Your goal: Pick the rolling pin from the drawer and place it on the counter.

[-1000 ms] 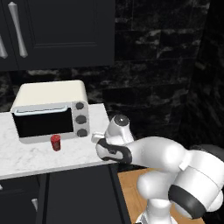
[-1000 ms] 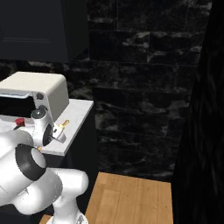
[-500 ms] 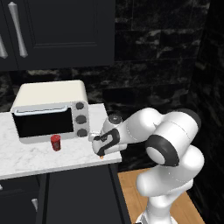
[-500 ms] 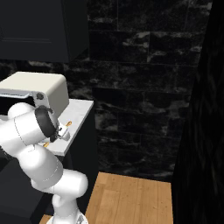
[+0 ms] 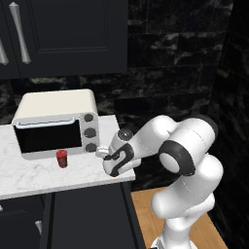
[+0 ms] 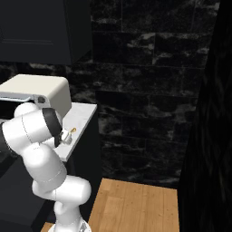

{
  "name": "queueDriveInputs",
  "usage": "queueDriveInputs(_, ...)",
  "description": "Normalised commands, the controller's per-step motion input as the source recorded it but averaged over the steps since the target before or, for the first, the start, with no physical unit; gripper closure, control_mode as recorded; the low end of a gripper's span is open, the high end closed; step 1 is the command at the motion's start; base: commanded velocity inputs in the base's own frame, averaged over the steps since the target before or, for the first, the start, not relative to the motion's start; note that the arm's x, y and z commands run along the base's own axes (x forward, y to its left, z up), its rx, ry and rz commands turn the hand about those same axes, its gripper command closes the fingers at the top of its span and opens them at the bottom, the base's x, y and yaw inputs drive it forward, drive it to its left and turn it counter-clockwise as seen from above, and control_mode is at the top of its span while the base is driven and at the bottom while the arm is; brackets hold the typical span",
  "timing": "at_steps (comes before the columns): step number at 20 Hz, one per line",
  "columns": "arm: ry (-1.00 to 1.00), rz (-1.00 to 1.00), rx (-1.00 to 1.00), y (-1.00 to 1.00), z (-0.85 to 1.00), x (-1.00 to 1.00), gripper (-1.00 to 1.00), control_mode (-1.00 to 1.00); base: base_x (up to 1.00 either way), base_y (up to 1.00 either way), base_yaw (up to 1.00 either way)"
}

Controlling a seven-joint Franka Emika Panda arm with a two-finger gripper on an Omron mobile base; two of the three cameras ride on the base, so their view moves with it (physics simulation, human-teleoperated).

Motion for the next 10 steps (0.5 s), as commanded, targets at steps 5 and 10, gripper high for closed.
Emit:
queueDriveInputs(5,-0.12,0.00,0.00,-0.23,0.55,-0.36,-1.00,-1.00,0.00,0.00,0.00)
queueDriveInputs(10,-0.01,0.00,0.00,-0.42,0.67,-0.47,-1.00,-1.00,0.00,0.00,0.00)
